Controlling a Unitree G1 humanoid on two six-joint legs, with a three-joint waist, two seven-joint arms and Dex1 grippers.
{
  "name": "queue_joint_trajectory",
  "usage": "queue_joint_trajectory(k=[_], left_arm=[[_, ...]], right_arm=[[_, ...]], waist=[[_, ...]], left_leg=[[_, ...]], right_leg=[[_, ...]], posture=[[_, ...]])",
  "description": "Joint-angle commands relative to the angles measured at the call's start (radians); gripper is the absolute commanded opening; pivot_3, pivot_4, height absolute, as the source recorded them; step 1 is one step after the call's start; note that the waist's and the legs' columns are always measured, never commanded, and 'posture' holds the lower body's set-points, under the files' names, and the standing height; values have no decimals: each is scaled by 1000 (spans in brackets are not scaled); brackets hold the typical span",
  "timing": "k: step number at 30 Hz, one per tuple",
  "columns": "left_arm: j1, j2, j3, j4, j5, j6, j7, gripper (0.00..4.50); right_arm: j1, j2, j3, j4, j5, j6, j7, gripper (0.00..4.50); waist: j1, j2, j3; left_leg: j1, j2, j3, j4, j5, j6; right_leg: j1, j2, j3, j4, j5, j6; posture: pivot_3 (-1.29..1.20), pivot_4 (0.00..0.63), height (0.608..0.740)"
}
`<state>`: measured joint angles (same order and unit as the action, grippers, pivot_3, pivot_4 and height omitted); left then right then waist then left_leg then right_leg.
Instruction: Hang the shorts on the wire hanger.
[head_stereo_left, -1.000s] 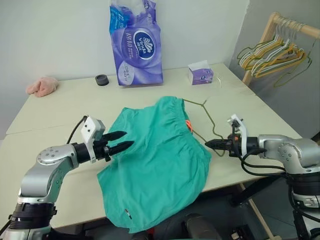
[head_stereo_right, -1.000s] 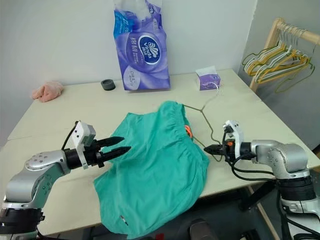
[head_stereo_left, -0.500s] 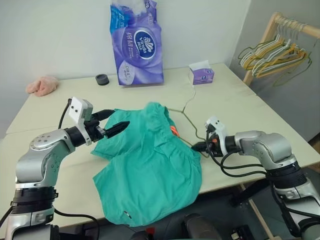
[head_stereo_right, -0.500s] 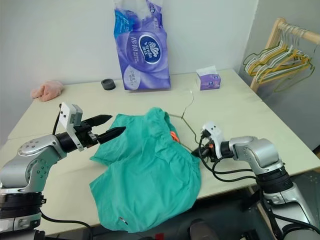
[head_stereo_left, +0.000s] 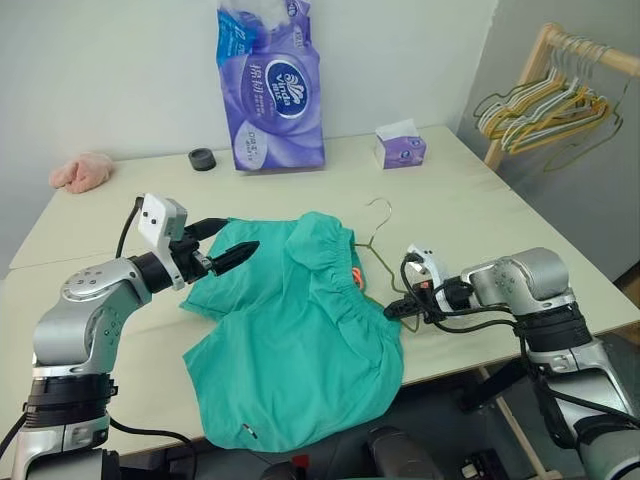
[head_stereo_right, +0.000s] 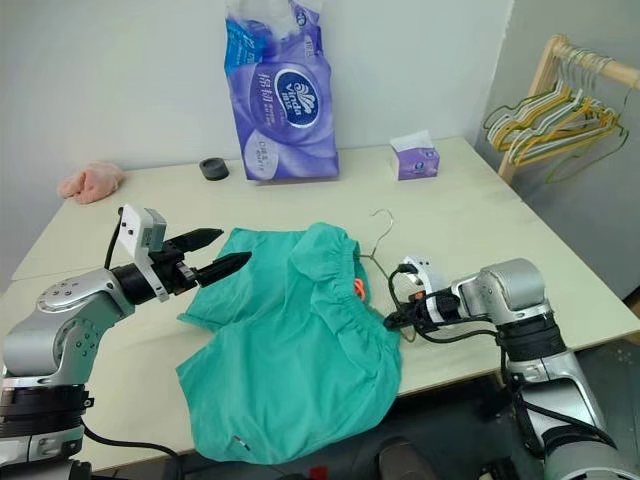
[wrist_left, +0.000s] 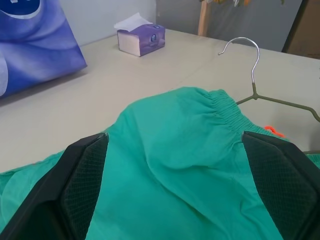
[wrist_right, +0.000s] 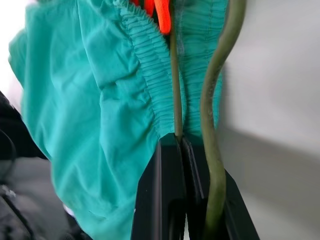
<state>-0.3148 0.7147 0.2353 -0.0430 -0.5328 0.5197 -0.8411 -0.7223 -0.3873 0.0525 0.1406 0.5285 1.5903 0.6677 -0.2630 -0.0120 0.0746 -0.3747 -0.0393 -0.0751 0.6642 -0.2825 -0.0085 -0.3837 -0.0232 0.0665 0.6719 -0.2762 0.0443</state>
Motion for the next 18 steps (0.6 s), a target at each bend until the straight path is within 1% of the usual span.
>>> queue_joint_trajectory(k=[1, 3, 6, 8, 10, 11, 14, 18], left_arm=[[-8, 1, -3, -43, 7, -22, -2, 4488], [-7, -1, -2, -45, 8, -21, 1, 4488], [-5, -3, 4, -48, 7, -20, 7, 4488], [-5, -9, 12, -49, 4, -19, 18, 4488], [-6, -13, 17, -49, 5, -23, 27, 4488], [-7, -14, 18, -49, 6, -25, 29, 4488], [-16, -15, 27, -46, 6, -28, 43, 4488], [-48, 2, 66, -41, -29, -8, 48, 4488]], right_arm=[[-40, 91, -153, 19, -15, 24, -117, 0], [-54, 152, -212, -7, -31, -1, -175, 0], [-60, 196, -228, -69, -40, -53, -222, 0], [-41, 181, -156, -150, -56, -169, -214, 0], [-15, 132, -45, -218, -107, -340, -178, 0], [-7, 117, -15, -231, -120, -387, -168, 0], [39, 31, 148, -298, -231, -658, -99, 0], [77, -34, 253, -297, -329, -887, -42, 0]], waist=[[-4, 0, -2], [-8, 0, -2], [-11, 0, -2], [-12, 0, -2], [-13, 0, -2], [-13, 0, -2], [-14, 0, -3], [-20, 0, -3]], left_leg=[[-3, 0, 0, 1, 0, 0], [-5, 0, 0, 1, 1, 0], [-5, 0, -1, 1, 1, 0], [-6, 0, -1, 1, 1, 0], [-6, -1, -1, 1, 1, 0], [-6, -1, -1, 1, 1, 0], [-6, 0, -1, 1, 1, 0], [-6, 0, -1, 1, 1, -1]], right_leg=[[-4, 0, 1, 3, 0, 0], [-7, 0, 0, 6, 0, 0], [-8, 0, 0, 7, 0, 0], [-8, 0, 0, 7, 0, 0], [-8, 0, 0, 7, 0, 0], [-8, 0, -1, 7, 0, 0], [-8, 0, -1, 7, 0, 1], [-8, 0, -1, 7, -1, 1]], posture=[[-286, 23, 740], [-286, 23, 740], [-284, 21, 740], [-285, 19, 740], [-288, 18, 740], [-288, 18, 740], [-287, 15, 740], [-287, 14, 740]])
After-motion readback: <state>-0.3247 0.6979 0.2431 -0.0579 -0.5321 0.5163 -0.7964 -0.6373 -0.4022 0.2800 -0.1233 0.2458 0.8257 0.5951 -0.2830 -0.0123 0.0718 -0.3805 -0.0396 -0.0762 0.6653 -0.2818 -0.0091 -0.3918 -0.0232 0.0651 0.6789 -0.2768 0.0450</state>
